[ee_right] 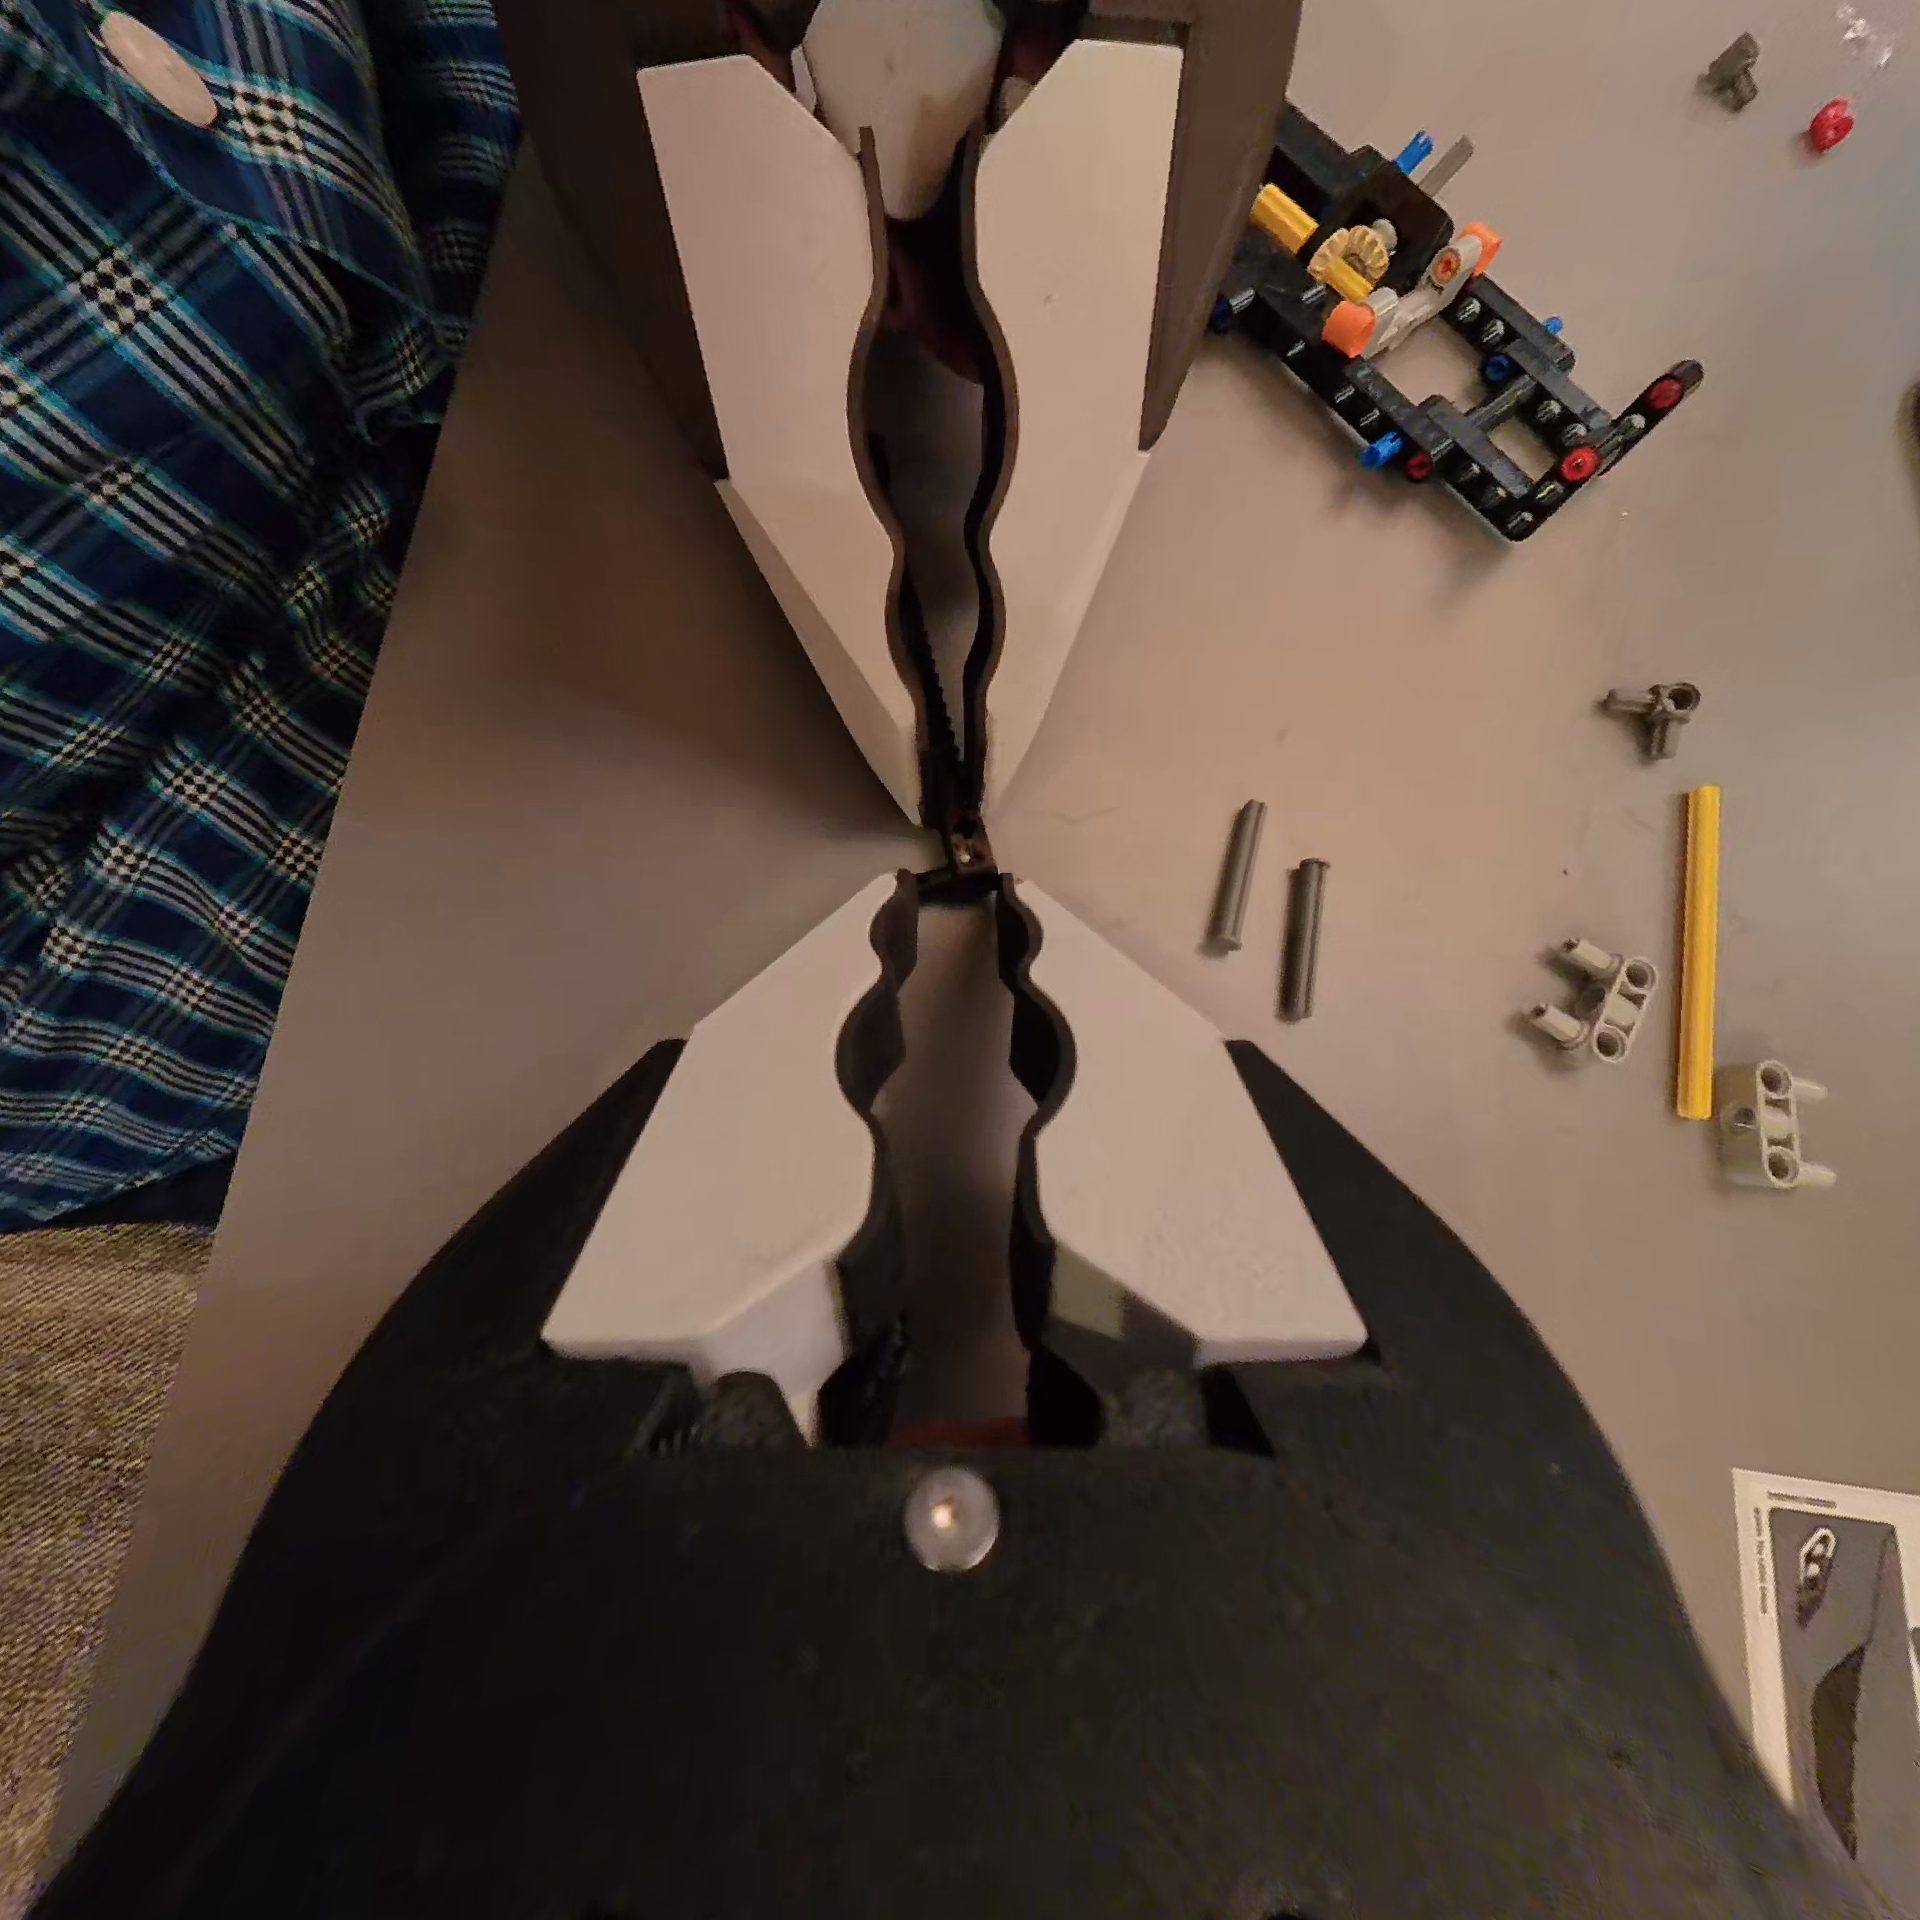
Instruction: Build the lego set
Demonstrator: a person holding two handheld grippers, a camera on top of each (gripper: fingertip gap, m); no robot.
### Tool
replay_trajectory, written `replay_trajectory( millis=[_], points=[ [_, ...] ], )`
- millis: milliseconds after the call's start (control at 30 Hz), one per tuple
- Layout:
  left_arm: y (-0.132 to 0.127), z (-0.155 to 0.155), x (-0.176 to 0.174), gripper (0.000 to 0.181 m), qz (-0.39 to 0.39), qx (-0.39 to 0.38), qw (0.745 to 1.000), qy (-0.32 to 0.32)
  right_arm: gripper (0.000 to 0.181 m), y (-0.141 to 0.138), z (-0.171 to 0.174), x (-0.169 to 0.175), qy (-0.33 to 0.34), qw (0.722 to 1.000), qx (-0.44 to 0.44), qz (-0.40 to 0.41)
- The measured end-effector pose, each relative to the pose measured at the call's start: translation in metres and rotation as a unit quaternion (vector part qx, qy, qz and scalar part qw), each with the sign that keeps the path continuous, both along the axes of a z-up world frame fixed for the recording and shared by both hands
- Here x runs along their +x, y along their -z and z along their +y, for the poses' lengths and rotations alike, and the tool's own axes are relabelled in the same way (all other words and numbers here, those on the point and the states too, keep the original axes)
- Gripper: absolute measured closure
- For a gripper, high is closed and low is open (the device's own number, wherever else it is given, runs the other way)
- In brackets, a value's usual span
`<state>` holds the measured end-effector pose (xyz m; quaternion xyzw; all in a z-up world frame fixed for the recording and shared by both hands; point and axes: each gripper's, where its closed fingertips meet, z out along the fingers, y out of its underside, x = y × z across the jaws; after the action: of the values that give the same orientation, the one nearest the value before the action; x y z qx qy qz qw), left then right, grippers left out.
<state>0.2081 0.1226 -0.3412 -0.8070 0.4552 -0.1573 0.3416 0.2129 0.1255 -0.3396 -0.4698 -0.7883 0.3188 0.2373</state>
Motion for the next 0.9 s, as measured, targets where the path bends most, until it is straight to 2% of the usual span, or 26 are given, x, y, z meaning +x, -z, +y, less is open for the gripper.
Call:
replay_trajectory(
  millis=[400, 633, 900],
  points=[
    [-0.001, 0.006, -0.004, 0.165, 0.023, 0.024, 0.999, -0.005, 0.162, -0.001, 0.007, -0.007, 0.052, 0.997, 0.050, 0.006],
    [-0.005, 0.008, -0.006, 0.161, 0.032, 0.034, 0.999, -0.010, 0.155, -0.002, 0.009, -0.007, 0.059, 0.996, 0.070, -0.011],
    [-0.014, 0.008, -0.011, 0.146, 0.030, 0.045, 0.998, -0.022, 0.146, -0.008, 0.011, -0.007, 0.061, 0.993, 0.095, -0.018]
  ],
)
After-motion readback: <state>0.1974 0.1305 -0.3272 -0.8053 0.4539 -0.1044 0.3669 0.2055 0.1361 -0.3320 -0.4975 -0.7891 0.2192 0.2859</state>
